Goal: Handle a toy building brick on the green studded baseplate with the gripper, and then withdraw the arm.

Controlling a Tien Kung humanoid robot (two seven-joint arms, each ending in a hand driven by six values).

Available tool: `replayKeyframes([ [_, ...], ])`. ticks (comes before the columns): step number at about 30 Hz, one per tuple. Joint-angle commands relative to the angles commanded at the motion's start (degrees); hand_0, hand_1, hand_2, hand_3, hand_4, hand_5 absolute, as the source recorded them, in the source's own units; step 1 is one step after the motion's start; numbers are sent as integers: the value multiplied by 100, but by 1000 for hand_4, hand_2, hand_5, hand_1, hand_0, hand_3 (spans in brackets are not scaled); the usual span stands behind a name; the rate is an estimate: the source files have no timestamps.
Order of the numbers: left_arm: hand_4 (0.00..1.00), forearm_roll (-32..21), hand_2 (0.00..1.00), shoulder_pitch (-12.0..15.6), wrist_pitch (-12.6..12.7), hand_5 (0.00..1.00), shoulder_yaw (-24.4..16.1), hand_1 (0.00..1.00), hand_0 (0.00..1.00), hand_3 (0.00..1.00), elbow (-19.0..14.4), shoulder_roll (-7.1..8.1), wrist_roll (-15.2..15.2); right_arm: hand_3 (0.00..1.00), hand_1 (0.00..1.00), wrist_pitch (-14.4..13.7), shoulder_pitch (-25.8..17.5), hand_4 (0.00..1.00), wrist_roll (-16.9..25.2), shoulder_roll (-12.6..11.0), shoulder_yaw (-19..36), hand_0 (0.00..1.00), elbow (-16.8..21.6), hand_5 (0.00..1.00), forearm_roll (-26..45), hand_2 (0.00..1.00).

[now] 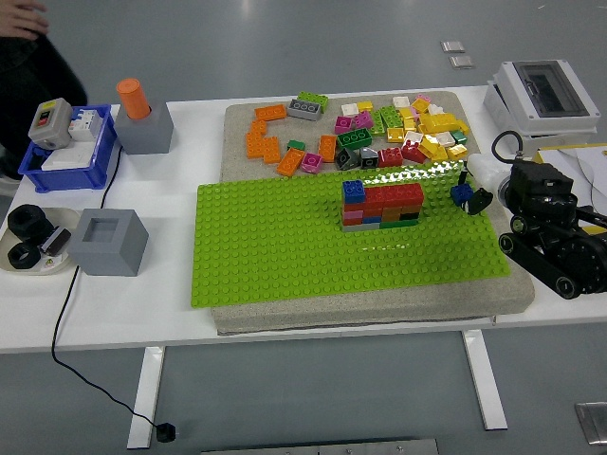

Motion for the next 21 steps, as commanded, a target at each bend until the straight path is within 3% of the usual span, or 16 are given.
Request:
replayKeyframes([
  [16,616,4,553,-1,5,217,-4,585,632,578,0,-7,-7,612,875,-37,13,645,14,-6,-13,891,16,154,21,910],
  [17,615,4,554,-2,6,213,-5,585,632,578,0,-8,-8,546,871,-41,12,529,15,-6,-15,890,14,103,17,902],
  [21,615,6,554,-3,8,213,-6,585,632,578,0,-9,-11,546,871,-49,7,529,17,-6,-19,890,10,103,15,902],
])
